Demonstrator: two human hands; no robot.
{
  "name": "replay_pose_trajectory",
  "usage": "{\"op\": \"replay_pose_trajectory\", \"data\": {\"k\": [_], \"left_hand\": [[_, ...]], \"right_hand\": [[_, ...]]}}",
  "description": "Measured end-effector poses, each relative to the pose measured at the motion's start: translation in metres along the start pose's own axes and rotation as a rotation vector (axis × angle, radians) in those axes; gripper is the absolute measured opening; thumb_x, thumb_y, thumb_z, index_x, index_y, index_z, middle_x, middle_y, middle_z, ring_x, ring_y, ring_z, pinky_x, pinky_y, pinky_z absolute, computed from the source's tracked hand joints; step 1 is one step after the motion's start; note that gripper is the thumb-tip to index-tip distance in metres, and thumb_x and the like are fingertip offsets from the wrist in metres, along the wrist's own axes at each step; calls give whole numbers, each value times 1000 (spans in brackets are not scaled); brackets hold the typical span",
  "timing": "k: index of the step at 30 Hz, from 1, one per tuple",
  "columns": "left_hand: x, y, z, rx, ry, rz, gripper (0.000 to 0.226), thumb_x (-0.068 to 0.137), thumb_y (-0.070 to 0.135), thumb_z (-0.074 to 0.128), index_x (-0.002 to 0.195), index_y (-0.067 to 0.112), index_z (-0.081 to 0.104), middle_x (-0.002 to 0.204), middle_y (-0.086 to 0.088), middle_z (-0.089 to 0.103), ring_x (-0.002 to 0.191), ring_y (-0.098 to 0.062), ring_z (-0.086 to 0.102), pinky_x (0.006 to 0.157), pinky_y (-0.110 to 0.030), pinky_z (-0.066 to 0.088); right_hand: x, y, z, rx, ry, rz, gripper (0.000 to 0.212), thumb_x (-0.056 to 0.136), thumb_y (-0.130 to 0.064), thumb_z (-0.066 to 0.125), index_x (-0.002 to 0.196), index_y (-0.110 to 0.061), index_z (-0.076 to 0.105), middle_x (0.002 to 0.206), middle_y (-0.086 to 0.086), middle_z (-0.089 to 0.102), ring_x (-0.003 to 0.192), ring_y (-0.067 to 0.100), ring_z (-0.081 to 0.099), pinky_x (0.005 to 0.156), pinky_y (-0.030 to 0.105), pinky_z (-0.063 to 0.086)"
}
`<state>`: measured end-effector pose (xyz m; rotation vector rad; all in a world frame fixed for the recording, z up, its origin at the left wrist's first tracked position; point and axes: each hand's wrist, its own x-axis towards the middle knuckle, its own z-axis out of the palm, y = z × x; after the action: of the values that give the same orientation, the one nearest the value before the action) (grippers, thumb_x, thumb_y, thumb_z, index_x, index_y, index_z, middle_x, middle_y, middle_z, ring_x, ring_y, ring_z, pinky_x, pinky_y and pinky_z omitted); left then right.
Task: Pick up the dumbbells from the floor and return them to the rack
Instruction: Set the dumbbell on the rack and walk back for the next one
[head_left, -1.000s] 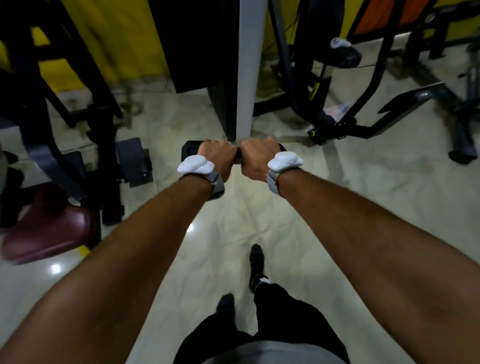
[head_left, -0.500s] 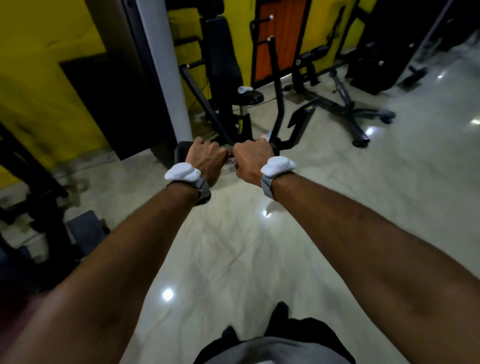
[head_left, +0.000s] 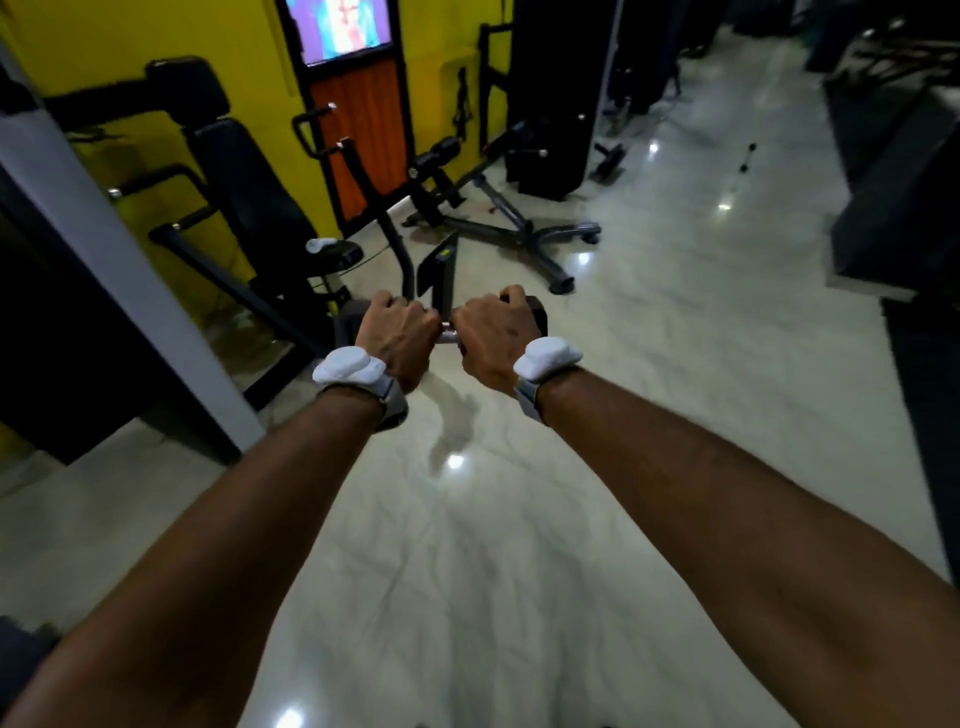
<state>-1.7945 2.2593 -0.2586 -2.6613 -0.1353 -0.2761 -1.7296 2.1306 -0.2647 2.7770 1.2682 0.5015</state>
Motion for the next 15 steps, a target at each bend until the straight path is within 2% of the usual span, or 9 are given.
{"op": "replay_pose_trajectory", "data": {"k": [3,5,9,15], "left_hand": [[28,55,-11,-53,-3,41,12,88,23,60,99,24,64,99,-3,71,92,-27,66,87,-38,38],[44,86,-21,-93,-10,59,16,88,19,58,102,21,65,102,-5,70,96,-29,65,91,-38,39],[76,149,-44,-106,11,99,20,88,17,55,104,20,66,103,-6,69,97,-31,63,88,-38,39],[113,238,-97,-69,70,106,14,89,19,55,92,24,67,93,-2,70,91,-26,63,93,-40,38]], "right_hand": [[-28,54,10,-49,-31,47,12,88,-25,58,99,-28,61,98,-1,68,90,26,63,91,45,35],[-43,87,12,-33,-19,78,10,88,-21,57,92,-30,57,93,-2,67,87,25,64,93,46,35],[-72,154,9,21,-42,172,15,89,-19,56,84,-30,46,87,-3,67,81,24,63,96,45,33],[-116,238,3,92,-61,311,11,87,-20,56,85,-29,50,87,-5,66,85,23,65,99,46,32]]}}
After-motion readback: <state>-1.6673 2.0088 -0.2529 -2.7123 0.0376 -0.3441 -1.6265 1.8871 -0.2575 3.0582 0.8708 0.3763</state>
